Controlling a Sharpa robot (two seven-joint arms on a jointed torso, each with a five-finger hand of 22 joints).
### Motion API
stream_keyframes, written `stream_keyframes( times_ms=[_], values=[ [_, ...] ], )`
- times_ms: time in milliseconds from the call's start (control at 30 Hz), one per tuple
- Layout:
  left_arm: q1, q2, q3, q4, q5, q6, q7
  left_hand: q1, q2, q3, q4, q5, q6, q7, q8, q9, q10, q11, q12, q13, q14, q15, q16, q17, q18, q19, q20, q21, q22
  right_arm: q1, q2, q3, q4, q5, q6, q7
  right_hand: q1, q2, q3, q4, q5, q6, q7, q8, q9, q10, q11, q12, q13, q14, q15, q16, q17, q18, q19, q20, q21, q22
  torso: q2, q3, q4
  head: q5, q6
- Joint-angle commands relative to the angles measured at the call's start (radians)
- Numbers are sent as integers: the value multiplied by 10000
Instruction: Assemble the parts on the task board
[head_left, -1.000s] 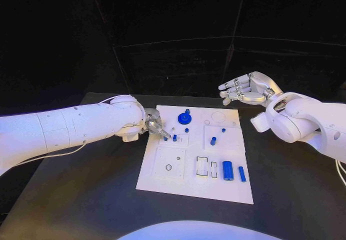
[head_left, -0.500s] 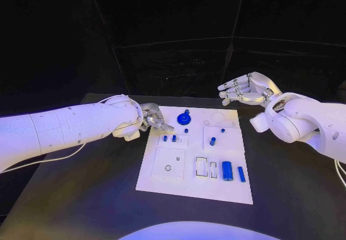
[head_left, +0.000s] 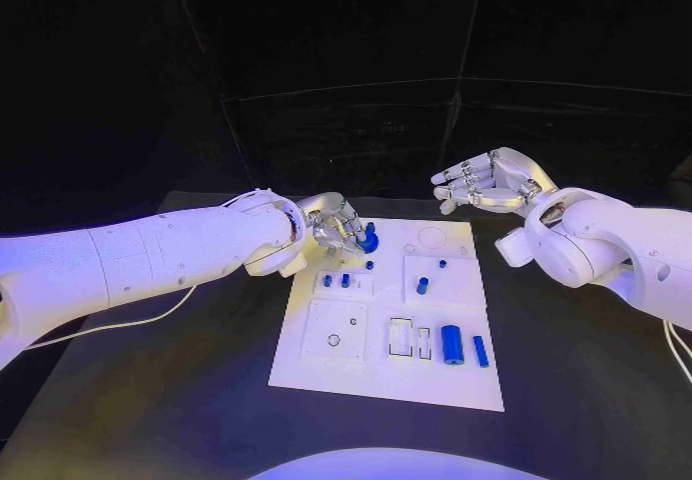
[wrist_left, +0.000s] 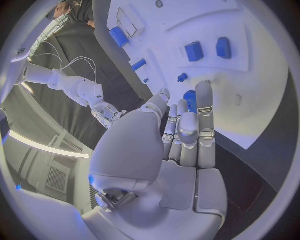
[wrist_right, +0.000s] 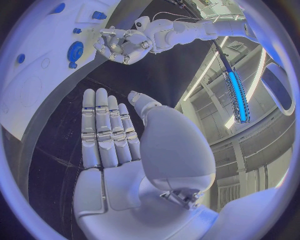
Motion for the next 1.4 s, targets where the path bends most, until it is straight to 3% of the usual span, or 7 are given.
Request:
stream_keyframes(
  times_ms=[33, 233, 367, 467, 667, 1000, 1400],
  values=[
    [2, 181, -31, -183, -1559, -426, 1438, 59, -164, 194, -203, -54, 167, -27, -284, -260, -32, 20, -423, -510, -1, 16, 46, -34, 134, 44, 71, -62, -60, 23, 19, 7, 13, 33, -14, 47, -92, -13, -22, -34, 48, -69, -19, -37, 8, -80, -19, -8, -14, 32, 26, -34, -12, 24, 30, 68, -39, -9, -9, 4, -2, -30, 28],
    [-12, 650, -115, -633, -3171, -259, 1580, -173, -378, 588, -535, -55, 645, -75, -828, -766, 162, 30, -1050, -1483, 826, -16, 1105, 1051, 129, 655, 53, 176, 8, 23, 32, 7, 26, 33, -28, 45, -80, -7, -13, -46, 52, -70, -22, -37, 8, -82, -22, -8, -14, 33, 23, -38, -13, 26, 33, 66, -42, -11, 12, 5, 4, -81, 84],
    [-32, 901, -151, -877, -3823, -53, 1492, -380, -415, 828, -724, -50, 925, -105, -1135, -1035, 367, 31, -1329, -2006, 1399, -42, 1833, 1955, -136, 1497, 13, 1741, 1427, 23, 47, 7, 33, 33, -31, 44, -80, -7, -13, -46, 52, -70, -22, -37, 8, -82, -22, -8, -14, 33, 23, -38, -13, 26, 33, 66, -42, -11, 11, -7, -11, -105, 79],
    [-43, 1034, -165, -996, -4105, 90, 1398, -468, -437, 938, -812, -44, 1085, -109, -1240, -1130, 466, 8, -1454, -2225, 1568, -60, 2045, 2233, -245, 1778, 0, 2351, 1998, 23, 50, 7, 37, 33, -33, 44, -80, -7, -13, -46, 52, -70, -22, -37, 8, -82, -22, -8, -14, 33, 23, -38, -13, 26, 33, 66, -42, -11, 8, -8, 1, -127, 72],
    [-70, 1309, -183, -1289, -4570, 508, 1115, -629, -458, 1086, -936, -53, 1269, -118, -1429, -1274, 601, 1, -1655, -2550, 1748, -85, 2209, 2412, -359, 2109, -26, 3011, 2616, 23, 59, 8, 53, 33, -39, 42, -80, -7, -13, -46, 52, -70, -22, -37, 8, -82, -22, -8, -14, 33, 23, -38, -13, 26, 33, 66, -42, -11, 5, -2, 5, -160, 55],
    [-107, 1494, -188, -1430, -4862, 1108, 808, -766, -430, 1168, -982, -70, 1459, -134, -1513, -1328, 774, -21, -1753, -2741, 1817, -110, 2225, 2375, -416, 2269, -52, 3330, 2925, 23, 68, 8, 65, 33, -49, 43, -68, -1, -2, -62, 55, -70, -23, -36, 9, -84, -24, -7, -14, 35, 20, -42, -15, 28, 37, 65, -47, -14, -4, -2, 16, -192, 15],
    [-140, 1630, -188, -1617, -4994, 1314, 688, -793, -354, 1281, -1024, -66, 1591, -156, -1557, -1345, 903, -37, -1824, -2859, 1829, -127, 2205, 2312, -437, 2312, -64, 3425, 3026, 23, 96, 8, 54, 33, -57, 44, -68, -1, -2, -62, 55, -70, -23, -36, 9, -84, -24, -7, -14, 35, 20, -42, -15, 28, 37, 65, -47, -14, 0, 0, 23, -193, -11]
  ],
)
